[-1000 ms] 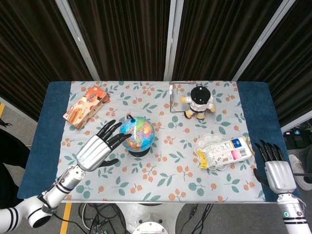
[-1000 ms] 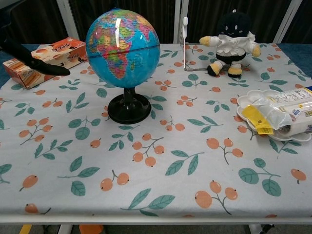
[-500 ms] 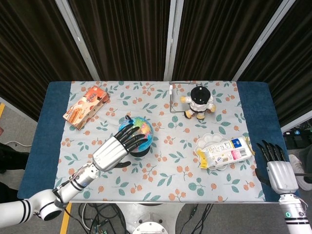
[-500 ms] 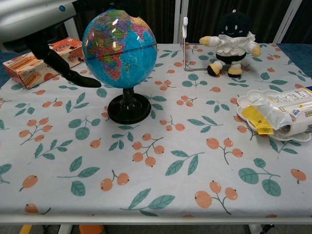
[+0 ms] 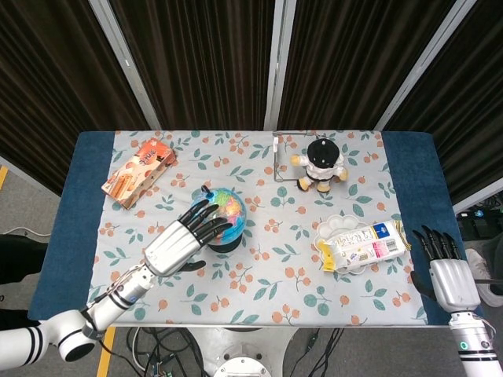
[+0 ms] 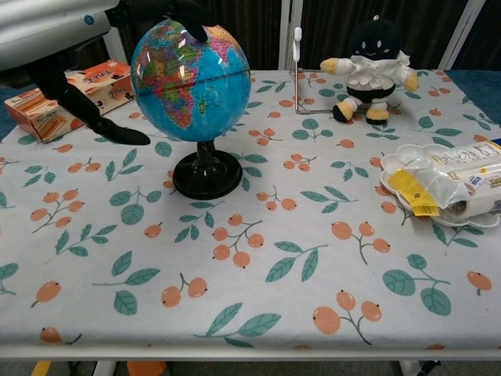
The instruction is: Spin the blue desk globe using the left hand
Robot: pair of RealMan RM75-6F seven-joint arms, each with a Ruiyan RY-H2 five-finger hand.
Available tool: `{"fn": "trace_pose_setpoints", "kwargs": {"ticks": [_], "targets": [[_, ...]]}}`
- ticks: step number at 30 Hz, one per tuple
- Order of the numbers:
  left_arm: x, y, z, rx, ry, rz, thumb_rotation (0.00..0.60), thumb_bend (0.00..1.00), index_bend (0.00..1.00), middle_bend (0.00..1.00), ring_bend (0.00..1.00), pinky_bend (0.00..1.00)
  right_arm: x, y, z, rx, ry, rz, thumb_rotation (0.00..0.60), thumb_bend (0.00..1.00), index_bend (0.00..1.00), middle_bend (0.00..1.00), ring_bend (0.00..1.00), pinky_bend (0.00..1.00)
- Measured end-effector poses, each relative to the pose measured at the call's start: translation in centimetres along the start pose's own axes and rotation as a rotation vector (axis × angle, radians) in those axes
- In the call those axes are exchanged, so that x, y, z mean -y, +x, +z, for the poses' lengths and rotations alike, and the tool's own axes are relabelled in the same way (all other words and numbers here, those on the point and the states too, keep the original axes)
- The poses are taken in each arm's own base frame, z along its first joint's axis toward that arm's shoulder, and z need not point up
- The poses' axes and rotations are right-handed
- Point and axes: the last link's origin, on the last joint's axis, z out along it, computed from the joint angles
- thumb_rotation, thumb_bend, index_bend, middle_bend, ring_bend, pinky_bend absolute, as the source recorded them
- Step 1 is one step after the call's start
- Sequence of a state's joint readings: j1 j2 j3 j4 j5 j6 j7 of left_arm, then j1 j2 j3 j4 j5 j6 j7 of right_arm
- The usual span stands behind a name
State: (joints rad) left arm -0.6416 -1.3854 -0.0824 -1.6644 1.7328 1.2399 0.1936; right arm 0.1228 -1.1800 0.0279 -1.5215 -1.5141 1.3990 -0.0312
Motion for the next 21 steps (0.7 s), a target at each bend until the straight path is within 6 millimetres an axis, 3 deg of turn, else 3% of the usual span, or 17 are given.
{"fn": "trace_pose_setpoints", "kwargs": {"ticks": [9, 13, 17, 21], "targets": [[0.9, 0.6, -1.2, -0.014, 0.043, -0.001, 0.600, 0.05, 0.14, 0.48, 0.04, 0.00, 0.1, -0.1, 0.0, 0.003, 0.002, -0.002, 0.600, 0.30, 0.00, 0.00, 0.00, 0.00], [1.2, 0.8, -1.8, -0.018, 0.060, -0.003, 0.600, 0.05, 0.14, 0.53, 0.06, 0.00, 0.2, -0.1, 0.0, 0.003, 0.003, -0.003, 0.600, 0.30, 0.00, 0.00, 0.00, 0.00], [1.5, 1.0, -2.1, -0.030, 0.068, -0.005, 0.600, 0.05, 0.14, 0.55, 0.08, 0.00, 0.2, -0.1, 0.1, 0.005, 0.000, -0.004, 0.600, 0.30, 0.00, 0.00, 0.00, 0.00], [1.6, 1.2, -2.2, -0.051, 0.071, -0.004, 0.600, 0.05, 0.14, 0.48, 0.08, 0.00, 0.2, -0.1, 0.1, 0.005, 0.000, -0.005, 0.600, 0.30, 0.00, 0.00, 0.00, 0.00]]}}
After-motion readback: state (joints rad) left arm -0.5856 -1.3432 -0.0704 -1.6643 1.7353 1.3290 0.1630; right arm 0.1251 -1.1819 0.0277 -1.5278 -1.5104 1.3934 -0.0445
